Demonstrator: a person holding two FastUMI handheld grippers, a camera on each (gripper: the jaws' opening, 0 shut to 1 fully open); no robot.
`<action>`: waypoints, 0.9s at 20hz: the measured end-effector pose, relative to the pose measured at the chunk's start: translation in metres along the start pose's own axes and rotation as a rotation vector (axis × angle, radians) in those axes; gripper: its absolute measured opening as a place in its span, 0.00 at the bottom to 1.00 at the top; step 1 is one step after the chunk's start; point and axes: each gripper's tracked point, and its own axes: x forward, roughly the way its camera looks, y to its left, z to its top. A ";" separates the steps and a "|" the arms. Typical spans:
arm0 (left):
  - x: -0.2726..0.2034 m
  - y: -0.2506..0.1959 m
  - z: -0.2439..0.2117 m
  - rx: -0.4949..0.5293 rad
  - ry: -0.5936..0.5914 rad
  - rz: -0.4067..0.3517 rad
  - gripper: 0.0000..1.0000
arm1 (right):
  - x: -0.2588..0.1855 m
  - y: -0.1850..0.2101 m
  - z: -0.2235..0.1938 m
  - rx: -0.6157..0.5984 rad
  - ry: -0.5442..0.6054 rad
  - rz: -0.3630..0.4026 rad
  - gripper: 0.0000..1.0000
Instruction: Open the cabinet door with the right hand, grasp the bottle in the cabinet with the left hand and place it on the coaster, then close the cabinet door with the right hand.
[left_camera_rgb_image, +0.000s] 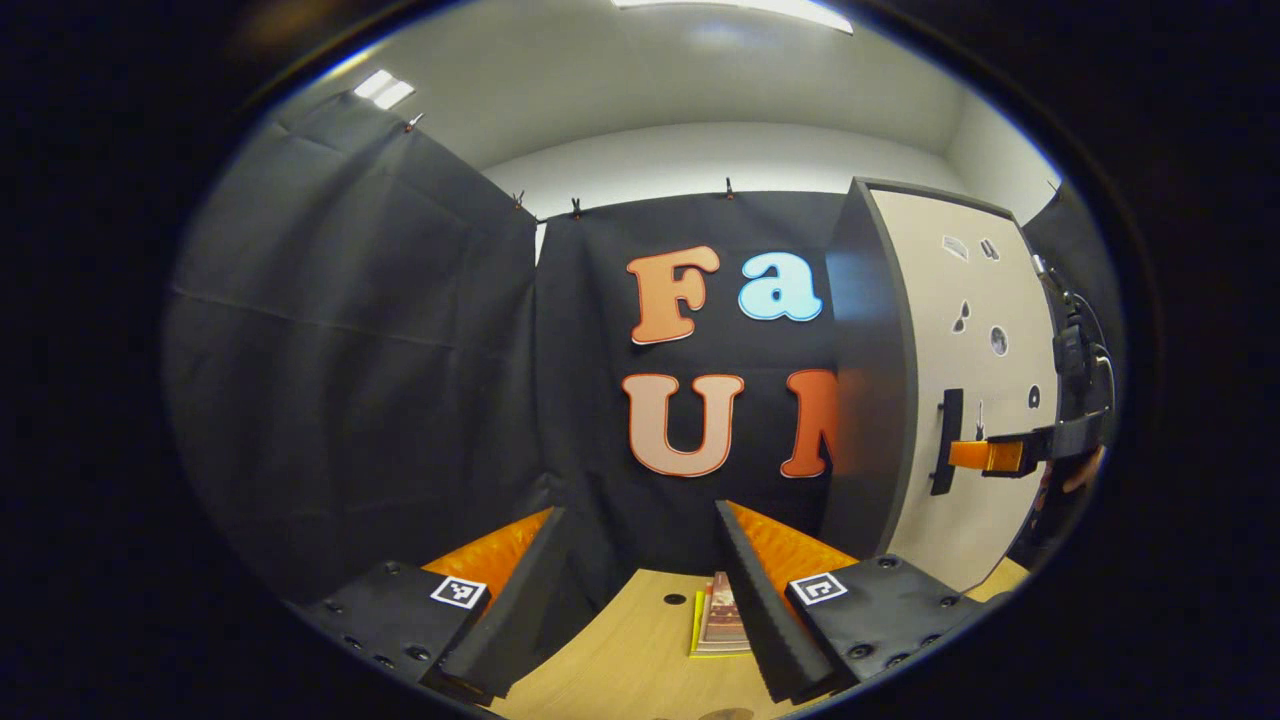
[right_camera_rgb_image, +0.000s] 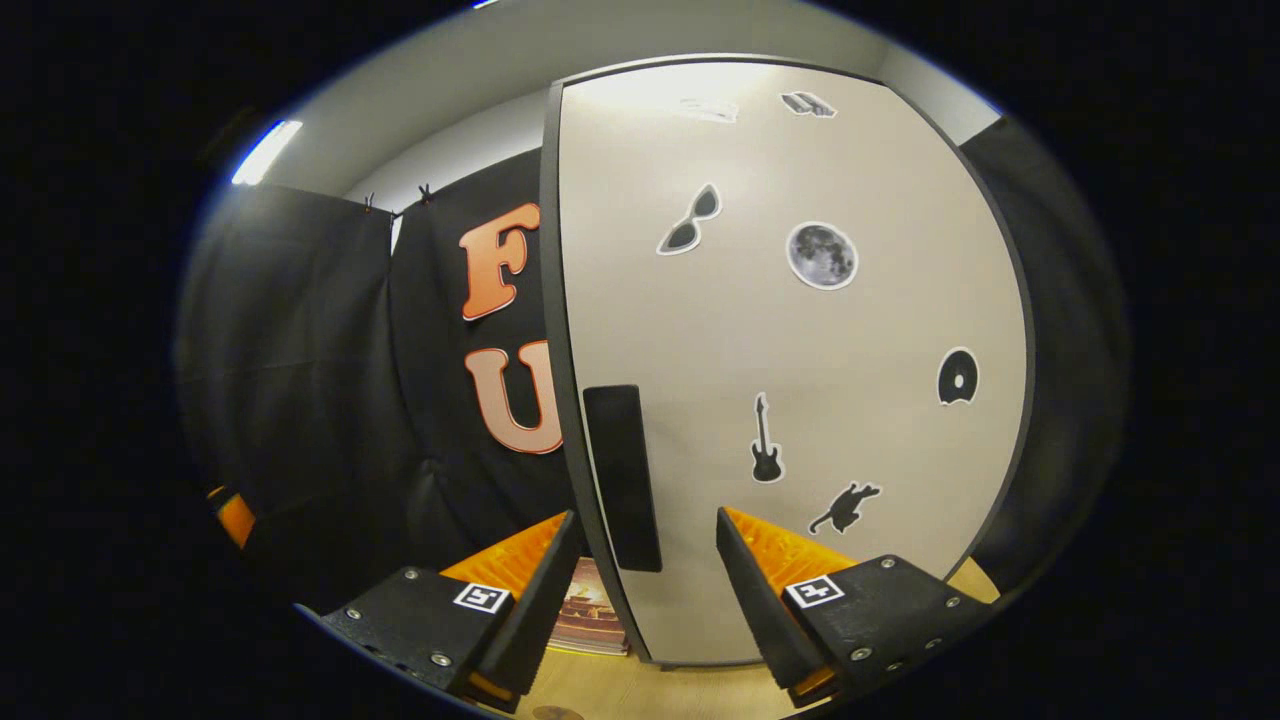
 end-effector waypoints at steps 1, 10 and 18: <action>0.003 0.007 -0.003 -0.002 0.005 0.003 0.94 | 0.010 0.001 -0.002 -0.007 0.009 -0.018 0.82; 0.023 0.022 -0.015 -0.035 0.022 -0.035 0.95 | 0.040 0.008 -0.017 -0.042 0.076 -0.089 0.34; 0.068 -0.055 -0.018 -0.054 0.029 -0.153 0.93 | 0.010 0.018 -0.008 -0.026 0.097 0.037 0.22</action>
